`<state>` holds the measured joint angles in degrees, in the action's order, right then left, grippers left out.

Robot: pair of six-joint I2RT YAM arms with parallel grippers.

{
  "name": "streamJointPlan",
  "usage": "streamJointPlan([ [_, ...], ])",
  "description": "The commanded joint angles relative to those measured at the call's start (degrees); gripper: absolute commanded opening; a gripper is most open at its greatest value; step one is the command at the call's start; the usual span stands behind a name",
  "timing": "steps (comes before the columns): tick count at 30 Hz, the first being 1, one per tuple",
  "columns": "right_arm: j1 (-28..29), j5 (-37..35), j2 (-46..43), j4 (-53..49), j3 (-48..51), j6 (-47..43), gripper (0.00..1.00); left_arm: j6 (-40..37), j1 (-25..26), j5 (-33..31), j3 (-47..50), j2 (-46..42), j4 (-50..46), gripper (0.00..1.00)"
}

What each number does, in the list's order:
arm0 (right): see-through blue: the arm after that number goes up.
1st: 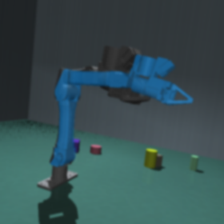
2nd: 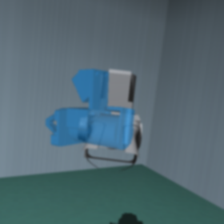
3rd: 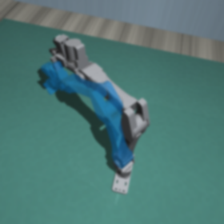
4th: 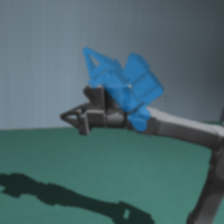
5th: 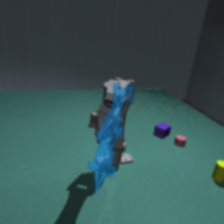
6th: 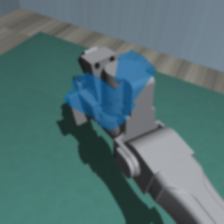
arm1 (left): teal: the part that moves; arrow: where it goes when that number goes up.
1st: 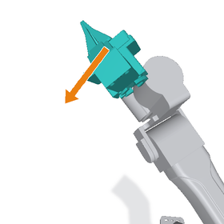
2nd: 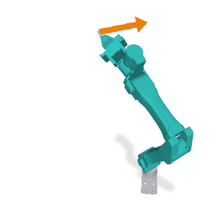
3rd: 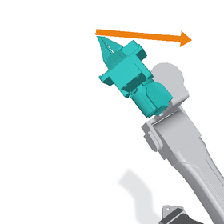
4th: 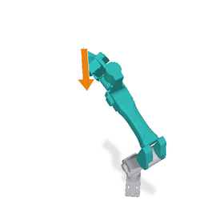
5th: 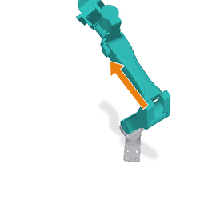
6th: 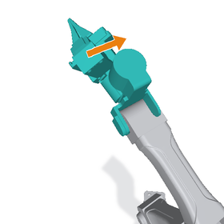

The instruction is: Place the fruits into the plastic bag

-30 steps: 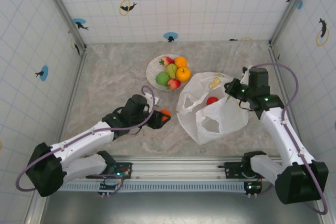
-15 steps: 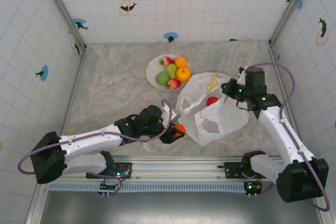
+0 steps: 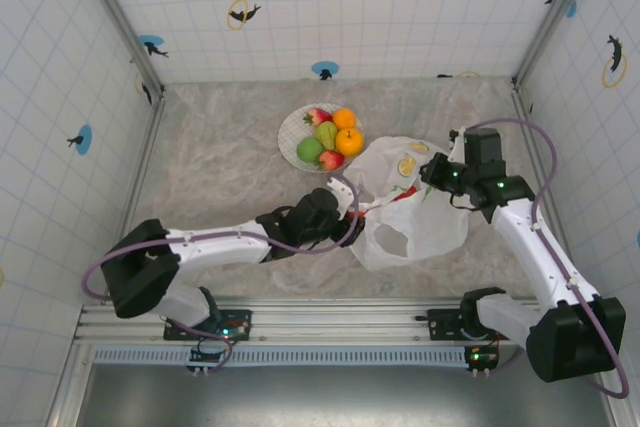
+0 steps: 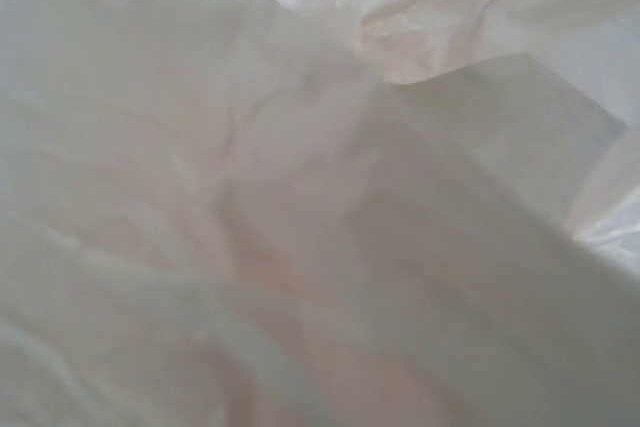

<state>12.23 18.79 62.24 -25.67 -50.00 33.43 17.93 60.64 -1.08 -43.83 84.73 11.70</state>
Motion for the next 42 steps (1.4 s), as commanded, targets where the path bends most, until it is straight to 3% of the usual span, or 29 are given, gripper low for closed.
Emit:
streamJointPlan([
  [1,0.72,2.75,-1.36,1.77,-0.15,1.71,0.00,-0.89,-0.30,-4.25,-3.40,4.55,4.12,0.60],
  [3,1.31,5.59,-2.86,5.74,2.58,5.30,0.00,-0.66,-0.32,-4.56,-5.08,7.22,5.68,0.60],
  [11,3.02,3.86,-9.08,18.42,12.22,18.47,0.00,2.58,-0.28,-4.03,-9.14,15.13,13.27,0.65],
  [18,2.91,1.74,-9.09,13.62,9.81,14.88,0.00,7.40,-3.36,-7.87,-6.02,15.20,14.76,0.65],
  [23,3.05,4.61,-7.41,11.73,8.90,12.29,0.00,10.12,-6.41,-4.55,-6.30,16.15,14.23,0.64],
  [33,4.55,7.54,-7.39,22.75,13.30,20.49,0.00,8.69,-6.41,6.89,-16.86,26.62,10.62,0.68],
  [42,3.31,5.50,-7.64,16.99,12.41,15.92,0.00,6.71,-6.56,10.56,-18.29,26.41,11.56,0.82],
])
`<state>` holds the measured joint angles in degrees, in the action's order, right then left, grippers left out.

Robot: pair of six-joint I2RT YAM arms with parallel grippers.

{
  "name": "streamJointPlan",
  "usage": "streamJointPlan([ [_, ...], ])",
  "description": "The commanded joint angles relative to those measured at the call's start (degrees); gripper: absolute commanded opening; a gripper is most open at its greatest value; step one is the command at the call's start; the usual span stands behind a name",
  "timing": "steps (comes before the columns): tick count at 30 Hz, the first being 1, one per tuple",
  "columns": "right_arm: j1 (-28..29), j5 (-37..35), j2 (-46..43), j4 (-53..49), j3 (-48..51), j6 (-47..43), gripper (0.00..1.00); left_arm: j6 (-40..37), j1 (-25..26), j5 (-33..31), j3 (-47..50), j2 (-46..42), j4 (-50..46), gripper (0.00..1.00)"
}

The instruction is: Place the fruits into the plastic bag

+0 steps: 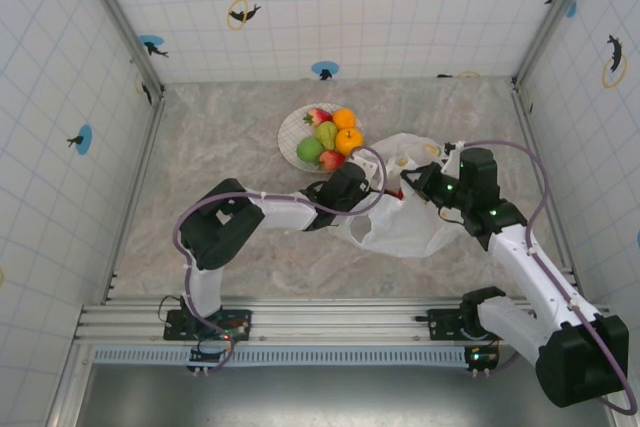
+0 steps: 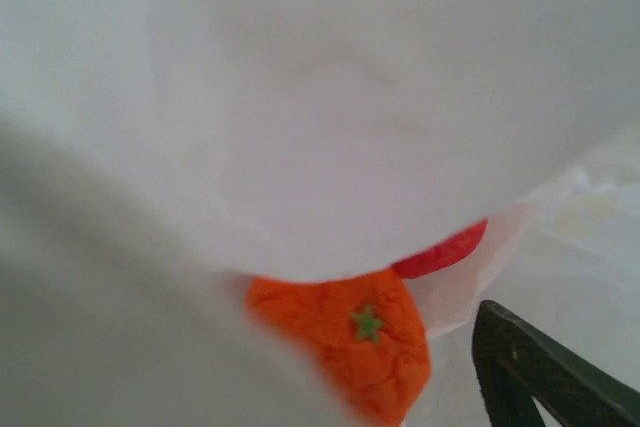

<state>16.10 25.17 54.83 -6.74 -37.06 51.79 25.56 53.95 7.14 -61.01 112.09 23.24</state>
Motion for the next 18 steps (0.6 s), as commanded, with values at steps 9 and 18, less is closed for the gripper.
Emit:
streamJointPlan([
  [9,-4.96,-1.07,-0.44,-7.31,-0.91,-7.63,0.00,-2.32,-1.75,5.77,4.57,-10.82,-3.96,0.89],
  [18,-8.06,-0.12,-0.33,-8.03,-0.76,-8.90,0.00,-7.48,-3.46,0.94,14.26,-23.84,-14.12,0.87],
])
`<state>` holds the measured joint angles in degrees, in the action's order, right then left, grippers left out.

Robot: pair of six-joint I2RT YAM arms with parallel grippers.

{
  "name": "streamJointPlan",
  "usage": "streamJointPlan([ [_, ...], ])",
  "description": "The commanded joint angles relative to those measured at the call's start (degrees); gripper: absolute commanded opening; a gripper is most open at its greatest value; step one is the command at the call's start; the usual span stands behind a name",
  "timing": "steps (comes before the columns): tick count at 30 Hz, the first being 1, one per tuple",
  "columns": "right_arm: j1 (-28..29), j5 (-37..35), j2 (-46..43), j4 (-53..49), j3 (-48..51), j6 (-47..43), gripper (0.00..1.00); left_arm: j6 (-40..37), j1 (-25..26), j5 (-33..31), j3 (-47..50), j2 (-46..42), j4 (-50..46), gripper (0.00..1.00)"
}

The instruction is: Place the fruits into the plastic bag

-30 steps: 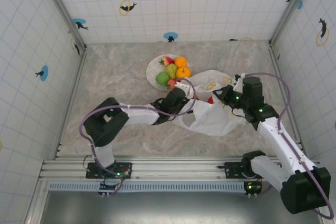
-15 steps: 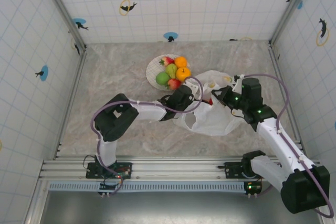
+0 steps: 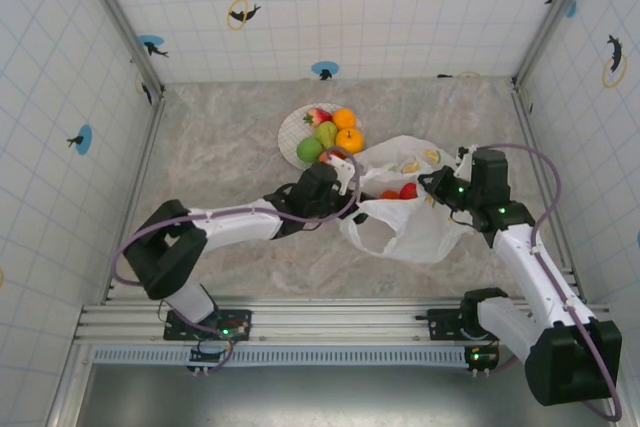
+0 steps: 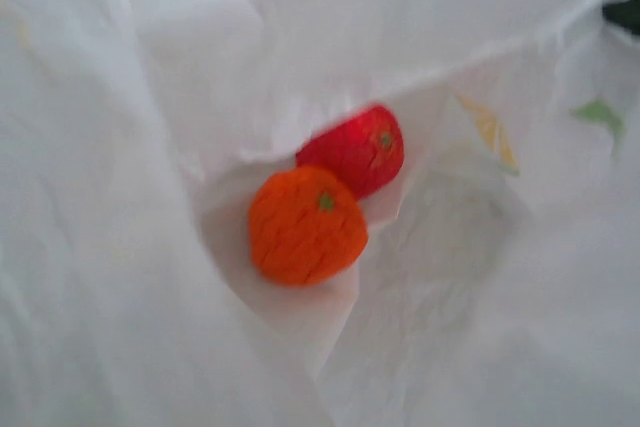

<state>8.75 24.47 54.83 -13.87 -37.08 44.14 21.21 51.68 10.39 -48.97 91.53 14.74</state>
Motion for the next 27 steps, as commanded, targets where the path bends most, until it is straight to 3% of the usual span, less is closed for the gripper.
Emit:
streamJointPlan([
  [1,-0.93,0.67,-0.32,-0.90,-0.71,-1.25,0.00,-3.51,-1.64,-3.07,3.29,-4.88,-6.83,0.87],
  [5,-1.02,0.67,-0.11,-0.60,-0.48,-1.21,0.00,-2.81,-3.22,-6.56,7.12,-10.90,-10.93,0.85],
  [12,-1.11,0.80,0.38,0.49,-0.10,-0.81,0.00,5.56,-5.48,-8.33,11.02,-16.21,-15.79,0.83],
  [18,-1.11,0.76,0.75,0.95,-0.32,-0.63,0.00,12.37,-6.16,1.71,12.35,-11.02,-9.80,0.80],
  [21,-1.11,0.67,0.64,0.88,-0.45,-0.63,0.00,15.88,-6.15,6.72,12.16,-7.09,-4.59,0.73],
  [24,-1.15,0.33,0.49,0.83,-0.66,-0.72,0.00,18.56,-5.91,11.54,11.36,-3.34,0.42,0.60],
  [27,-1.17,0.01,0.49,0.02,-1.30,-1.35,0.00,20.22,-5.58,16.44,9.77,-0.68,3.93,0.36],
])
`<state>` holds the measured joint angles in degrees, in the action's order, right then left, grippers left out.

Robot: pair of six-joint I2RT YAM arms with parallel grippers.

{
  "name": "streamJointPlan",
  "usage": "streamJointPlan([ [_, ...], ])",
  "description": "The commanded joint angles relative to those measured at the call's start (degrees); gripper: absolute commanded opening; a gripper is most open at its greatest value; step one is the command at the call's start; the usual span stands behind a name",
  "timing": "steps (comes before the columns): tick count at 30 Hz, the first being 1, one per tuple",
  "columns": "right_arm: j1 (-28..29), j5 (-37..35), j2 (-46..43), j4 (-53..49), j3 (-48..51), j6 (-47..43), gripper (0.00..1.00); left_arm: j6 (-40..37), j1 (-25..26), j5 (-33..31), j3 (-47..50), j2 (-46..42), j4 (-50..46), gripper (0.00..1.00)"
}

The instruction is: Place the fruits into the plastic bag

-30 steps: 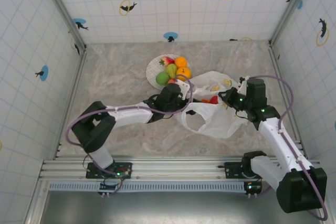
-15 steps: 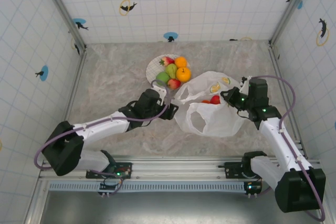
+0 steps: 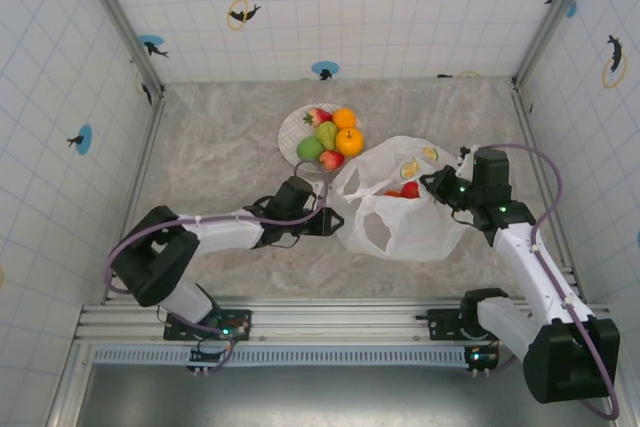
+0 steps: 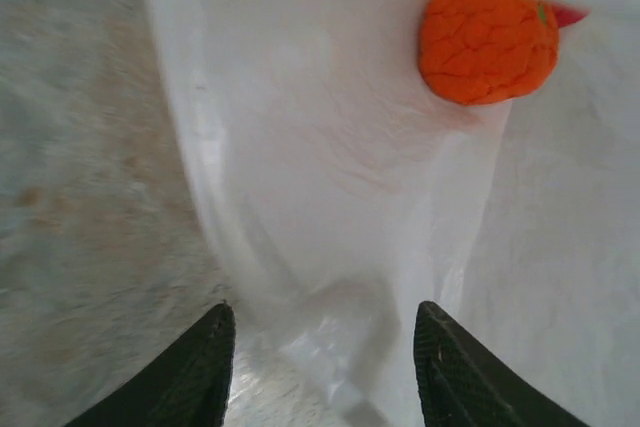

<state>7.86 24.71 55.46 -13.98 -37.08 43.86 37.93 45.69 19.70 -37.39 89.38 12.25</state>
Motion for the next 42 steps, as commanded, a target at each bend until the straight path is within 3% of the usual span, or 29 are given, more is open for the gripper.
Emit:
streamJointPlan([
  [1,-0.38,-0.61,-0.14,-0.94,-2.00,-2.13,0.00,3.63,0.40,8.63,-2.48,1.68,6.81,0.26],
  [5,-1.24,-7.87,0.12,-11.26,-8.78,-9.82,0.00,3.47,0.43,13.13,-3.64,-2.52,8.60,0.00],
  [11,-1.27,-16.68,0.87,-20.78,-16.75,-17.20,0.00,7.52,0.36,20.60,-4.53,-7.30,16.05,0.00],
  [17,-1.27,-17.84,1.09,-20.87,-16.47,-17.77,0.00,4.55,-0.16,17.20,-4.60,-6.56,12.16,0.00],
  [20,-1.27,-15.89,1.36,-19.49,-14.88,-16.95,0.00,0.24,-0.16,13.52,-5.70,-5.67,5.81,0.11],
  [25,-1.26,-14.80,1.51,-18.11,-14.58,-16.36,0.00,-5.50,-0.66,9.34,-6.77,-7.44,-1.43,0.40],
  [30,-1.27,-14.60,1.58,-17.91,-14.60,-16.49,0.00,-11.15,-4.23,5.50,-7.32,-12.39,-7.64,0.64],
  [36,-1.27,-13.99,1.24,-16.58,-13.07,-16.04,0.00,-12.75,-12.22,1.41,-8.11,-16.84,-11.28,0.75],
  [42,-1.27,-13.06,1.32,-15.32,-12.42,-15.35,0.00,-13.38,-18.82,-5.15,-13.72,-11.49,-14.59,0.77],
])
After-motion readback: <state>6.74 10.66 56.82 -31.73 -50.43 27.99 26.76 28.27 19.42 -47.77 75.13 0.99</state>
